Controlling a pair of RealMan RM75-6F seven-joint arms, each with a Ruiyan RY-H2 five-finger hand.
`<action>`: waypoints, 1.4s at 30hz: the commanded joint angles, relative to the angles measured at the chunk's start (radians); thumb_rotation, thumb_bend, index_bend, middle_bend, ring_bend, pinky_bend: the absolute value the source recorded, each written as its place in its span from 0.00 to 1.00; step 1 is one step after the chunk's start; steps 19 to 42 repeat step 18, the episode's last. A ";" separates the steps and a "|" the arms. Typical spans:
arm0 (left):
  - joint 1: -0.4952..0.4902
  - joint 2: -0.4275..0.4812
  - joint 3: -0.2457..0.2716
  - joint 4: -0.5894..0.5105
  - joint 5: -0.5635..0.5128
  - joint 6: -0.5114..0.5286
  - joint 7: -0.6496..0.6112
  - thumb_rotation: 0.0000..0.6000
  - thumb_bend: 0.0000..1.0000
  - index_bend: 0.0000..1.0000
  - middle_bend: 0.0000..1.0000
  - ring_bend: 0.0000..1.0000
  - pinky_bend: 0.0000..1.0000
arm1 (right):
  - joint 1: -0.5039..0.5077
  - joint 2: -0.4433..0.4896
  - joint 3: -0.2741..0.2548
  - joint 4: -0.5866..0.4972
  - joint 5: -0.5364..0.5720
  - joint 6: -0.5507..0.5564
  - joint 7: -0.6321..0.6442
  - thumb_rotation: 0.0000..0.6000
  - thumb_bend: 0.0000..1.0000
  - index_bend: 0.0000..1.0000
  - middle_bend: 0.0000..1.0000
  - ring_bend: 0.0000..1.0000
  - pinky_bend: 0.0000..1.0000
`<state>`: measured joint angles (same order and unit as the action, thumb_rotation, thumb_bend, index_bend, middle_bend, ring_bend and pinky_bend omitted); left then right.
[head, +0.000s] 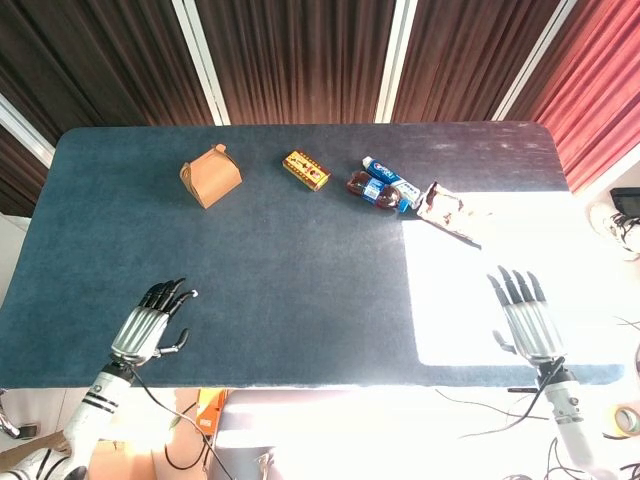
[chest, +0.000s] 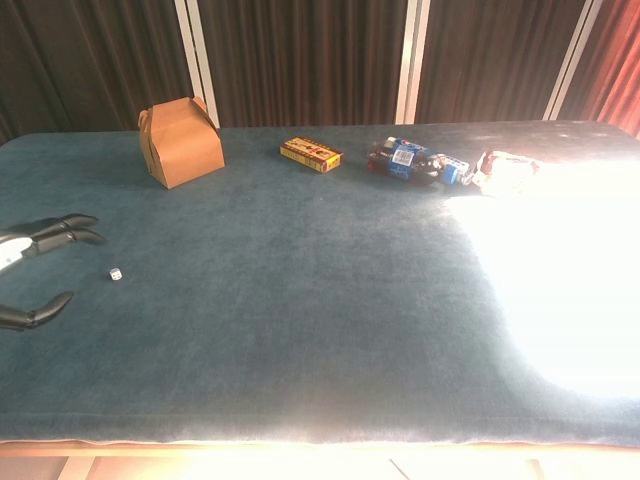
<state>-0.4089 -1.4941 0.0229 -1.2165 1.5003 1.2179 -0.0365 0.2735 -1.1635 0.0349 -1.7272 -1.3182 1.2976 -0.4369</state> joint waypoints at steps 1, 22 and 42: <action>0.113 0.150 0.062 -0.137 0.049 0.149 -0.016 0.80 0.43 0.00 0.00 0.00 0.10 | -0.081 0.027 -0.040 0.025 -0.069 0.116 0.025 1.00 0.23 0.00 0.00 0.00 0.00; 0.345 0.298 0.147 -0.213 0.152 0.423 -0.025 1.00 0.27 0.00 0.00 0.00 0.09 | -0.274 -0.007 -0.068 0.235 -0.235 0.392 0.362 1.00 0.23 0.00 0.00 0.00 0.00; 0.345 0.298 0.147 -0.213 0.152 0.423 -0.025 1.00 0.27 0.00 0.00 0.00 0.09 | -0.274 -0.007 -0.068 0.235 -0.235 0.392 0.362 1.00 0.23 0.00 0.00 0.00 0.00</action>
